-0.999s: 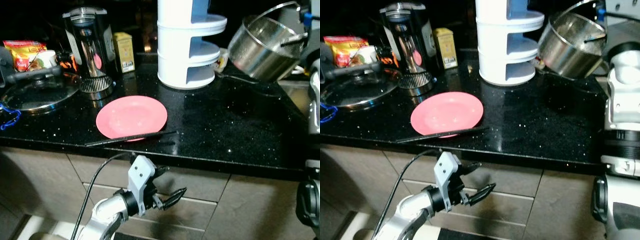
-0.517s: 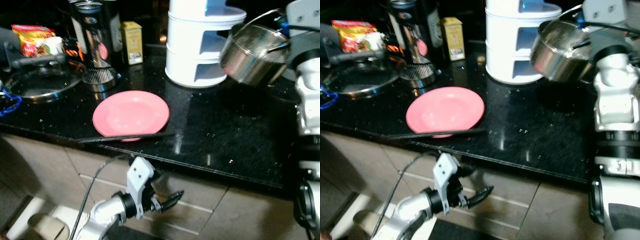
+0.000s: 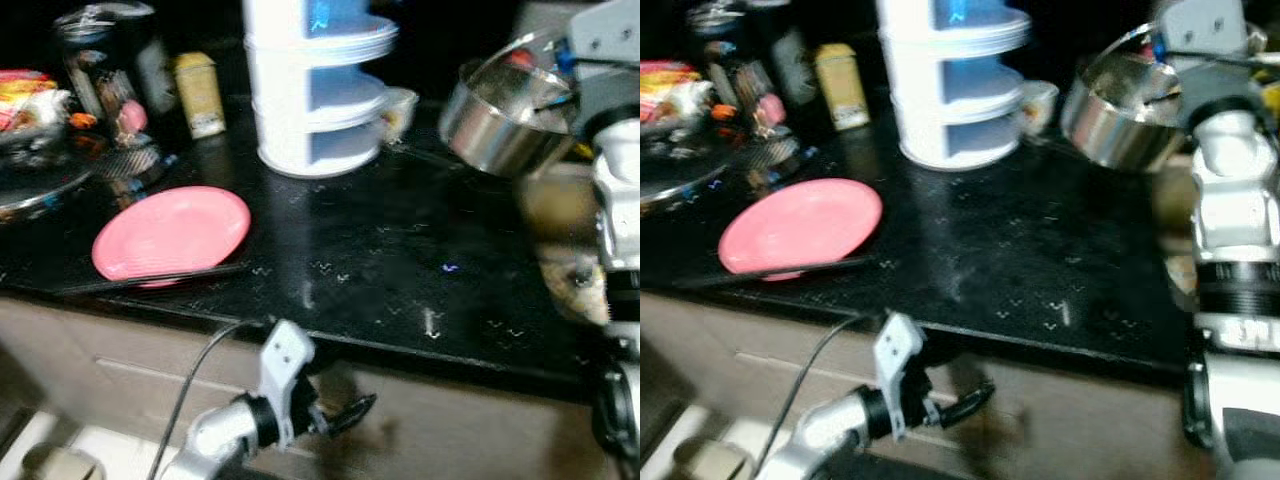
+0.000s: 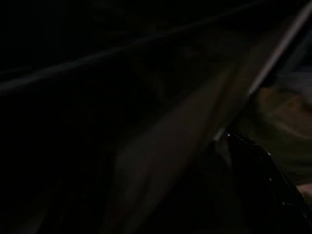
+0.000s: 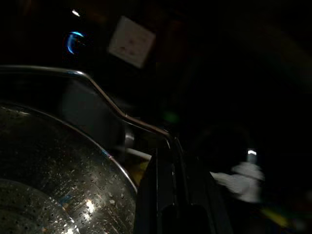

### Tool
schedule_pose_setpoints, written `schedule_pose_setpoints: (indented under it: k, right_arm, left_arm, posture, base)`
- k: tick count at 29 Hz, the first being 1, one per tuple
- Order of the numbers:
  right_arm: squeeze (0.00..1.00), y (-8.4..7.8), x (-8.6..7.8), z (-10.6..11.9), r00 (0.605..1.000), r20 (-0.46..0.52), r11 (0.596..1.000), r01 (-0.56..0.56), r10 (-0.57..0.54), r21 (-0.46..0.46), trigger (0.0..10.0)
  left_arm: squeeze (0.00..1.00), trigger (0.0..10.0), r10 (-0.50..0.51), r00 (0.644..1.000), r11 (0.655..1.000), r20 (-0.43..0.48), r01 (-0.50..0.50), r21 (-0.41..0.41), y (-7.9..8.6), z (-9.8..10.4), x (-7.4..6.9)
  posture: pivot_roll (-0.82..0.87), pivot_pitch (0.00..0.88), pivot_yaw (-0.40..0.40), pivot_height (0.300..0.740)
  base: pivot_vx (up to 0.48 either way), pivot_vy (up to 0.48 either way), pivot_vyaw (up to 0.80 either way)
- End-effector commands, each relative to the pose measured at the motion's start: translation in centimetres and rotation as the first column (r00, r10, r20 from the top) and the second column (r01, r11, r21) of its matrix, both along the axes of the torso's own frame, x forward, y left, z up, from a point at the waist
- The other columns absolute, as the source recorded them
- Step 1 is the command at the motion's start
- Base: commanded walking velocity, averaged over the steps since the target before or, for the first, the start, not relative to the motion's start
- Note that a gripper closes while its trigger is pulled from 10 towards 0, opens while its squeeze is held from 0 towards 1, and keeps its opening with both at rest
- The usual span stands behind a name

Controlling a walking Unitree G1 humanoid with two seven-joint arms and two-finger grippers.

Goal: Kitchen organization

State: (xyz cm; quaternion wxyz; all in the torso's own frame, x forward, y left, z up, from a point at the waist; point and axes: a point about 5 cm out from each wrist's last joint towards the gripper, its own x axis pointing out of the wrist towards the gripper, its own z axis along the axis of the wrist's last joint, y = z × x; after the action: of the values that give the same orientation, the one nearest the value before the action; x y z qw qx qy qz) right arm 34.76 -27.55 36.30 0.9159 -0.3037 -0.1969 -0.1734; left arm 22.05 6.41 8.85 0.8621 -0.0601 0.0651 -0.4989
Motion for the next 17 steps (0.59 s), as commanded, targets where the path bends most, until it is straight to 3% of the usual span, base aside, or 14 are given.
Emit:
schedule_pose_setpoints:
  k: [1,9,17]
  right_arm:
    - [0.0,1.31,0.16,0.29,0.998,0.016,0.999,-0.053,0.053,-0.01,10.0]
    - [0.0,1.28,0.17,0.21,0.998,0.004,0.998,-0.056,0.056,-0.01,10.0]
    - [0.0,1.33,0.51,-0.59,0.998,-0.042,0.999,-0.052,0.051,-0.011,10.0]
  left_arm:
    - [0.0,10.0,-0.065,0.998,0.998,0.024,0.066,-0.024,-0.51,0.97,-0.34]
    - [0.0,10.0,-0.125,0.992,0.991,-0.018,0.124,-0.043,-0.6,0.9,-0.63]
    - [0.0,10.0,-0.079,0.996,0.995,-0.03,0.077,-0.071,-0.3,1.11,-0.2]
  posture:
    - [0.0,0.0,-0.012,0.74]
    - [-0.01,0.0,-0.01,0.74]
    - [0.0,0.0,-0.011,0.74]
  base:
    - [0.0,0.0,0.0]
    - [0.0,0.0,0.0]
    - [0.0,0.0,-0.75]
